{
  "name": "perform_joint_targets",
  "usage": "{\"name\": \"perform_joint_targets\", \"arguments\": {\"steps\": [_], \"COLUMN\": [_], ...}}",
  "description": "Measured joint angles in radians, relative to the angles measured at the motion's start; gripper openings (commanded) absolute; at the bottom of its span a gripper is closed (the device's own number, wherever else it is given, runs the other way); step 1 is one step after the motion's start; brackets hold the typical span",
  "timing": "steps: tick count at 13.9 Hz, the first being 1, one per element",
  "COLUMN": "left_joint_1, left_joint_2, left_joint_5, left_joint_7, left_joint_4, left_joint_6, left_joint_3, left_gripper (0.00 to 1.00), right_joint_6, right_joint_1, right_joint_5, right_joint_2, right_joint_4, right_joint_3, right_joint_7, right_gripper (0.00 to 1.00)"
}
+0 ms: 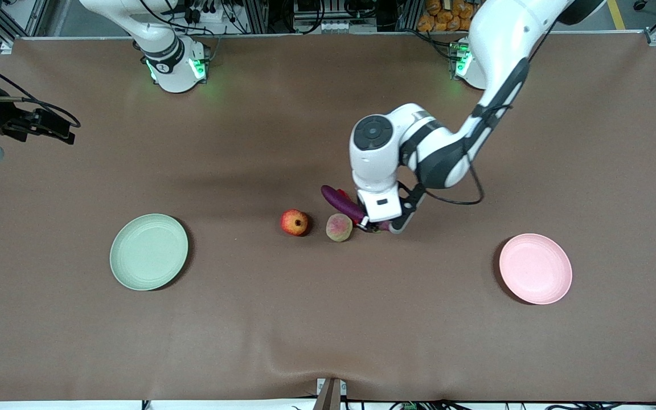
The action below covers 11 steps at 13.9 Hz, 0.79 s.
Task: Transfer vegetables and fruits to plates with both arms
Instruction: 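Carry the eggplant to the pink plate while the right gripper reaches out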
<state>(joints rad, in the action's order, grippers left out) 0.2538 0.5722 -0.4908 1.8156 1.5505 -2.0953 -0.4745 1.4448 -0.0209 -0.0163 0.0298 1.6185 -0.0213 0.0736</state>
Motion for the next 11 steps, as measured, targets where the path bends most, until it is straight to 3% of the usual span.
{"name": "perform_joint_targets", "arguments": {"steps": [5, 11], "left_joint_1": [-0.231, -0.481], "left_joint_2": [-0.076, 0.026], "left_joint_5": [0.188, 0.223], "left_joint_7": [-0.562, -1.109], "left_joint_4": [-0.049, -0.069], "left_joint_6": [0.010, 0.009], "left_joint_3": [0.002, 0.013], "left_gripper": [0.00, 0.00], "right_joint_6": [0.084, 0.297], "right_joint_1": [-0.066, -0.173], "right_joint_5": [-0.077, -0.271], "right_joint_2": [-0.087, -0.327], "right_joint_4": [0.005, 0.017], "right_joint_3": [0.002, 0.004], "right_joint_7": [0.061, 0.197], "right_gripper": [1.00, 1.00]}}
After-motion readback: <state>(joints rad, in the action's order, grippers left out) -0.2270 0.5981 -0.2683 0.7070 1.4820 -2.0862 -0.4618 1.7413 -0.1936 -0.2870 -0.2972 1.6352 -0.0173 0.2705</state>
